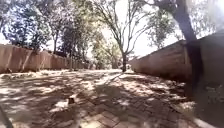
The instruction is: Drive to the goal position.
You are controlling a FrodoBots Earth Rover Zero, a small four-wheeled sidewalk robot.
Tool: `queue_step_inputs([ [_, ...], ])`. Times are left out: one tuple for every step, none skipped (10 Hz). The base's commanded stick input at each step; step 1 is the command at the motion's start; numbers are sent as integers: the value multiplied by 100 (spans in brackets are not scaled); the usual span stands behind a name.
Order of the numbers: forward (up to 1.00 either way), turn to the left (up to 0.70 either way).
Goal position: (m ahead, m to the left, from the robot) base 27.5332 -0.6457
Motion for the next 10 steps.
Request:
queue_step_inputs([
  [70,0],
  [70,0],
  [70,0],
  [70,0],
  [70,0],
  [70,0],
  [70,0],
  [70,0],
  [70,0],
  [70,0],
])
